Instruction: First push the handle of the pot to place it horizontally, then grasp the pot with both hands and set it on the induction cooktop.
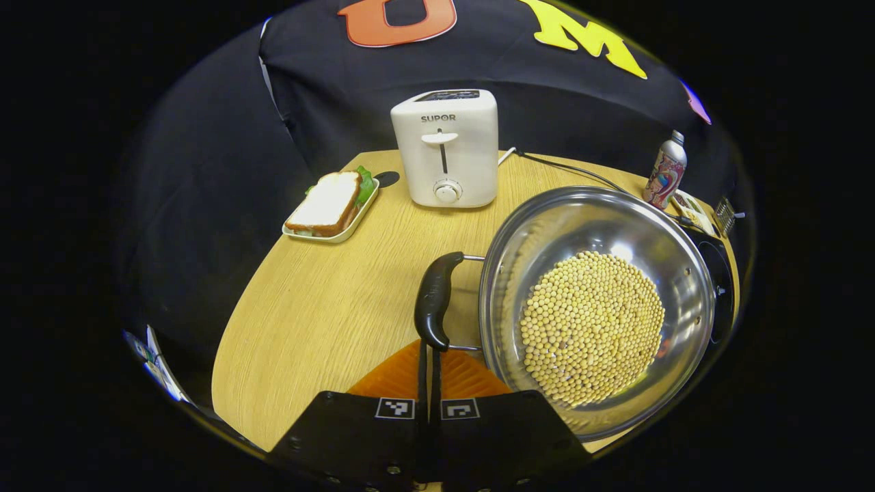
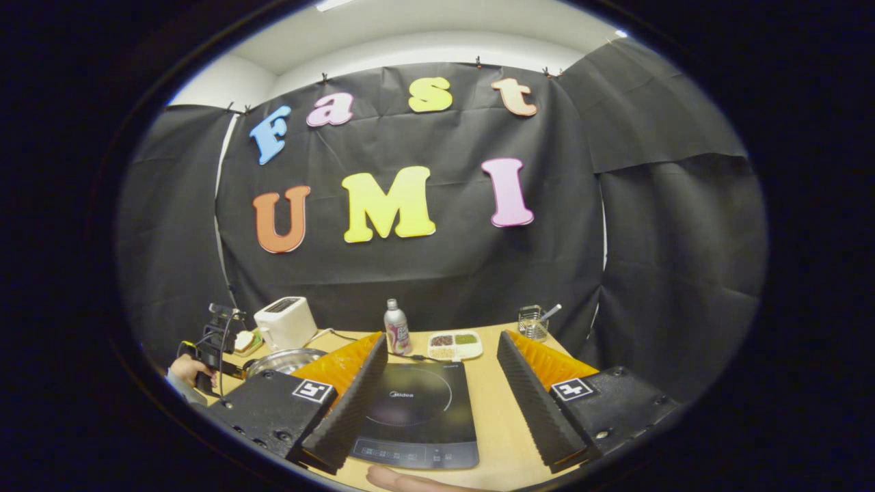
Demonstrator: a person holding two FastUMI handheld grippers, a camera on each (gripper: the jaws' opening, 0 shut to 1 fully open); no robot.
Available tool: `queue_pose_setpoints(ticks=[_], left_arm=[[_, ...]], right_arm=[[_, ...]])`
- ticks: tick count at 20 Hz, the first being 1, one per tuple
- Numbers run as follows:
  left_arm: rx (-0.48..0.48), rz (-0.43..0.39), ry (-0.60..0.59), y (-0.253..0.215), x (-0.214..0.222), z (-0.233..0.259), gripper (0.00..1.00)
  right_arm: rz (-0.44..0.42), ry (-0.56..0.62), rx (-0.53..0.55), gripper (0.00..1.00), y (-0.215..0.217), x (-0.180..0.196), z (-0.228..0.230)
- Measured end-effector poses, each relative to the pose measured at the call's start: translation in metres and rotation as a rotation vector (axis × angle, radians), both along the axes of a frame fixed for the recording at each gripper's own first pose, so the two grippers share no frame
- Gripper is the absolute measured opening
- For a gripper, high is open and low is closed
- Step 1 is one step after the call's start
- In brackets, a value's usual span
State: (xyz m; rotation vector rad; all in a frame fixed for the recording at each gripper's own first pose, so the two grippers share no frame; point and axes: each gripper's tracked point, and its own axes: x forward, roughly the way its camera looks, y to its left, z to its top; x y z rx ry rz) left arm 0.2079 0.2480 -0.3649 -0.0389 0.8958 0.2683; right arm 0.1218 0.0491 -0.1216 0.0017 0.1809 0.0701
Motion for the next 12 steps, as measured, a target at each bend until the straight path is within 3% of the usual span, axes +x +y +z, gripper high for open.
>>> queue_pose_setpoints(ticks=[5,9,11,12], left_arm=[[-0.026,0.007,-0.039,0.005,-0.006,0.006,0.0],[-0.039,0.01,-0.082,0.001,-0.027,0.027,0.12],[-0.019,0.002,-0.117,0.002,-0.036,0.041,0.34],[-0.019,-0.006,-0.139,-0.003,-0.043,0.052,0.53]], right_arm=[[-0.004,0.001,-0.019,1.0,0.008,-0.008,-0.004],[-0.018,-0.004,-0.049,0.97,0.02,-0.011,-0.01],[-0.027,-0.003,-0.067,0.96,0.028,-0.012,-0.015],[-0.027,0.002,-0.074,0.97,0.032,-0.011,-0.018]])
